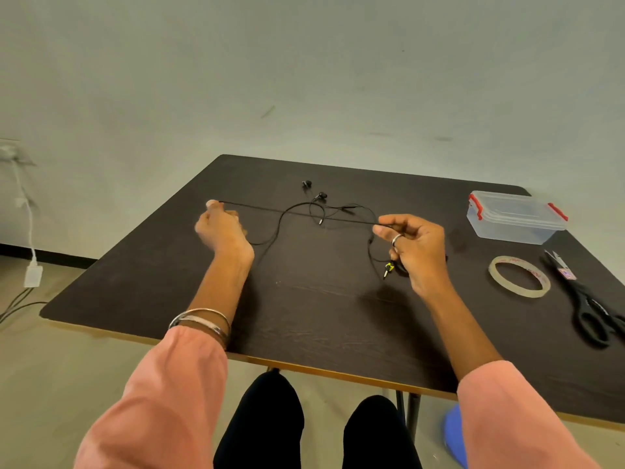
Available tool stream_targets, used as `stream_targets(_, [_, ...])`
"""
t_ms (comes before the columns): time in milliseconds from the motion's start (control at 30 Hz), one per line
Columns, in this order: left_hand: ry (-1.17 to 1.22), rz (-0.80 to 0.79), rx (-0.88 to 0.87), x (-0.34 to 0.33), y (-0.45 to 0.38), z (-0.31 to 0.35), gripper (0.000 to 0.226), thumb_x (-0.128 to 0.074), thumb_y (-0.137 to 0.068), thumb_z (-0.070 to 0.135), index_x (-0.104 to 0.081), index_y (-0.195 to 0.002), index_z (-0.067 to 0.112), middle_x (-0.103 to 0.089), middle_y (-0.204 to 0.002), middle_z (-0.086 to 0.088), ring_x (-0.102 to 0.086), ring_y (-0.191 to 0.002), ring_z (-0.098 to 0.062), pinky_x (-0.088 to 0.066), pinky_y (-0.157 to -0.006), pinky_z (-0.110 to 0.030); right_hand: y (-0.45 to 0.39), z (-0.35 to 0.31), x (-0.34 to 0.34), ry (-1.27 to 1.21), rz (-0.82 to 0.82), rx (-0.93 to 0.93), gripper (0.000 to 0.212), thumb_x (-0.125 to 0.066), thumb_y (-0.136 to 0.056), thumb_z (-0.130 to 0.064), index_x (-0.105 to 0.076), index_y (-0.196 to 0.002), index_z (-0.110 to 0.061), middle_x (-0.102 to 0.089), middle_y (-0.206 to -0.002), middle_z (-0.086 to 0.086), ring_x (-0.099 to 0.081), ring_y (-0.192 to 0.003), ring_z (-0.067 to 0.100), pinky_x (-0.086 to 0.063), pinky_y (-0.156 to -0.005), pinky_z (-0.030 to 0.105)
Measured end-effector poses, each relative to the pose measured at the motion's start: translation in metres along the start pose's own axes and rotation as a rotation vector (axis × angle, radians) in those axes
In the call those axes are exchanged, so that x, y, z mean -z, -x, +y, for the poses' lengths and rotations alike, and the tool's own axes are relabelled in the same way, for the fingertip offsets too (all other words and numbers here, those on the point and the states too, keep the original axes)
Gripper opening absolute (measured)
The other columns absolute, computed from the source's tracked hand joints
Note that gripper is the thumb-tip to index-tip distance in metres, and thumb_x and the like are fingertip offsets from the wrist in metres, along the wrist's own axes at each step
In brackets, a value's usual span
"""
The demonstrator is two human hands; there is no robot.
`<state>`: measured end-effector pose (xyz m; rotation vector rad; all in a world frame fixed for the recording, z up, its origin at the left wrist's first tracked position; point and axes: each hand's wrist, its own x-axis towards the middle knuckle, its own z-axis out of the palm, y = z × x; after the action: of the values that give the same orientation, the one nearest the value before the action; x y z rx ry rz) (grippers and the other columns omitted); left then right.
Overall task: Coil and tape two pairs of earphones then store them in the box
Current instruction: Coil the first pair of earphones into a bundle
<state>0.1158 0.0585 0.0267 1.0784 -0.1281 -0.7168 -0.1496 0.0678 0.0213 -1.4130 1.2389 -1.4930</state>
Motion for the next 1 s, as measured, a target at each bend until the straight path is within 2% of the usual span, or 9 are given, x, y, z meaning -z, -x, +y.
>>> stream_targets(100, [-0.006,0.101,-0.082,-0.001,-0.01,0.023,0.023,-0.038,-0.1,0.027,-0.055,-0.095,0.012,-0.055,-0.064,0.0,-0.043,-0.046,-0.009,-0.037,-0.045,-0.025,-0.008,-0.005,-0.002,0.092,0.019,0.016,0.008,-0.07,-0.085,-0.007,-0.074,-0.083,-0.015,-0.071,-0.074,0.004,-0.05,-0.049,0.005,-0.046,-0.053,0.025])
stream_targets(167, [-0.246,0.141,-0.194,0.001,-0.015,0.031,0.019,-0.041,-0.098,0.028,-0.055,-0.102,0.016,-0.065,-0.083,-0.003,-0.059,-0.066,-0.014,-0.053,-0.066,-0.033,-0.014,-0.012,-0.004,0.072,0.047,0.02,0.013,-0.067,-0.087,-0.005,-0.073,-0.084,-0.016,-0.072,-0.078,0.005,-0.056,-0.058,0.006,-0.047,-0.058,0.026])
stream_targets(233, [-0.603,0.111,-0.297,0.003,-0.011,0.031,0.022,-0.046,-0.094,0.025,-0.05,-0.115,0.021,-0.06,-0.108,-0.005,-0.061,-0.096,-0.024,-0.052,-0.085,-0.042,-0.019,-0.021,-0.011,0.021,0.007,0.051,0.014,-0.065,-0.088,-0.004,-0.072,-0.087,-0.016,-0.072,-0.08,0.004,-0.065,-0.073,0.013,-0.047,-0.056,0.025])
stream_targets(333, [-1.108,-0.049,-0.504,0.002,0.008,0.02,0.044,-0.057,-0.088,0.028,-0.046,-0.131,0.024,-0.028,-0.143,-0.015,-0.033,-0.124,-0.039,-0.04,-0.097,-0.048,-0.024,-0.039,-0.031,-0.004,-0.114,0.085,0.01,-0.066,-0.088,-0.006,-0.067,-0.096,-0.012,-0.071,-0.085,0.008,-0.067,-0.078,0.015,-0.046,-0.053,0.022])
stream_targets(467, [-1.309,-0.458,-0.828,-0.006,0.037,0.01,0.049,-0.061,-0.084,0.051,-0.051,-0.131,0.04,-0.008,-0.158,-0.005,-0.016,-0.134,-0.039,-0.029,-0.103,-0.052,-0.026,-0.059,-0.06,0.011,-0.233,0.101,0.015,-0.071,-0.085,-0.009,-0.06,-0.094,-0.016,-0.072,-0.08,0.009,-0.064,-0.072,0.016,-0.048,-0.056,0.023])
stream_targets(600, [-1.104,-0.779,-0.772,-0.018,0.044,0.001,0.034,-0.062,-0.088,0.046,-0.065,-0.119,0.035,-0.039,-0.147,0.008,-0.027,-0.132,-0.026,-0.029,-0.1,-0.039,-0.023,-0.067,-0.073,-0.021,-0.299,0.085,0.025,-0.074,-0.082,-0.011,-0.056,-0.099,-0.012,-0.068,-0.073,0.009,-0.059,-0.056,0.009,-0.049,-0.054,0.022])
stream_targets(700, [-0.788,-0.802,-0.61,-0.018,0.038,0.006,0.023,-0.056,-0.096,0.033,-0.073,-0.098,0.017,-0.072,-0.103,0.005,-0.062,-0.105,-0.011,-0.049,-0.095,-0.033,-0.025,-0.06,-0.067,-0.038,-0.338,0.042,0.027,-0.076,-0.08,-0.01,-0.058,-0.101,-0.012,-0.066,-0.073,0.012,-0.06,-0.061,0.014,-0.049,-0.056,0.024])
stream_targets(833, [-0.507,-0.768,-0.431,-0.01,0.028,0.036,0.024,-0.047,-0.101,0.015,-0.065,-0.09,0.005,-0.069,-0.074,-0.007,-0.066,-0.065,-0.005,-0.05,-0.066,-0.017,-0.033,-0.04,-0.047,0.04,-0.441,0.006,0.015,-0.072,-0.082,-0.001,-0.069,-0.094,-0.01,-0.07,-0.074,0.009,-0.065,-0.075,0.022,-0.055,-0.066,0.024])
stream_targets(1000, [-0.327,-0.693,-0.45,-0.015,0.025,0.06,0.029,-0.048,-0.101,0.019,-0.065,-0.08,0.01,-0.066,-0.062,0.006,-0.063,-0.058,-0.008,-0.051,-0.059,-0.02,-0.037,-0.026,-0.047,0.015,-0.543,-0.043,0.02,-0.067,-0.084,0.003,-0.07,-0.103,-0.004,-0.072,-0.087,0.008,-0.064,-0.073,0.015,-0.055,-0.066,0.023])
